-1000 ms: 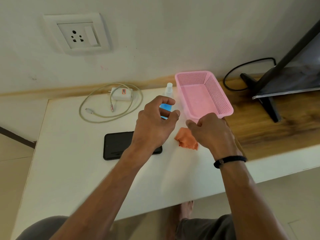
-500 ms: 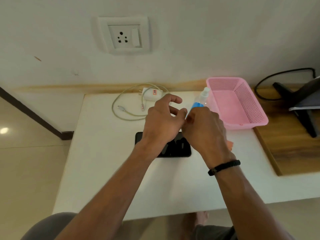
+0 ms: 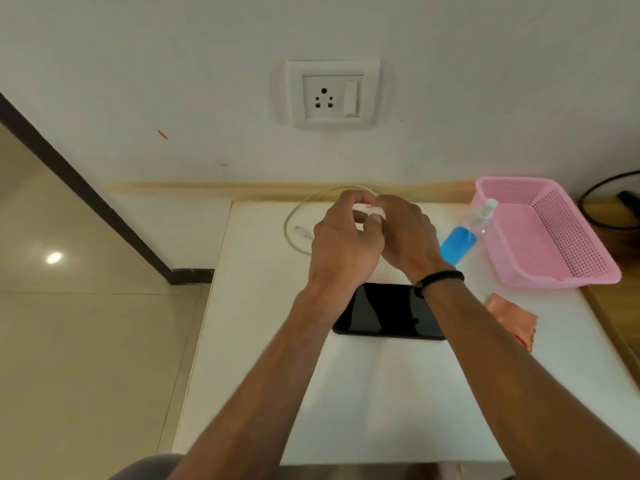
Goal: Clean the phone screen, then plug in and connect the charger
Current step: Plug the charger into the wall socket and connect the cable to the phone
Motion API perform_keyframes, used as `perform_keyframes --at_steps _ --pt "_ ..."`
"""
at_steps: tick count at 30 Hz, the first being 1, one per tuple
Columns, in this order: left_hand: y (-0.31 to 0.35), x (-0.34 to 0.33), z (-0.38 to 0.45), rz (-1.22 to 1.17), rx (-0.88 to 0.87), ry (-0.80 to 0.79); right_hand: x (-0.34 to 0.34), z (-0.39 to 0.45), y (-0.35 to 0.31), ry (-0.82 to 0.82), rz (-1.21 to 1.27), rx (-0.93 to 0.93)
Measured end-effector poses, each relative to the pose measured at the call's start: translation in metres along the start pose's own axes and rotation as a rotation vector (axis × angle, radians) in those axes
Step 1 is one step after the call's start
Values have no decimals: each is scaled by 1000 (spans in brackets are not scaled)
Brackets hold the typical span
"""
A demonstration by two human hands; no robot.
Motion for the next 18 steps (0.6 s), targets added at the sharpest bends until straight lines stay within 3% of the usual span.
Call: perform_keyframes --at_steps 11,18 --pt "5 30 10 -47 -9 77 -23 20 9 -2 -69 84" --pt "8 29 12 -59 13 94 -24 13 9 9 -93 -7"
Point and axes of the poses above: each hand's wrist, its own z-axis towards the middle knuckle, its own x-axis out of the back of the hand, y = z × x, the point moved 2 cm from there along z, towards the middle knuckle, and after that the axes turned 11 degrees about y, right-handed, at the moved point
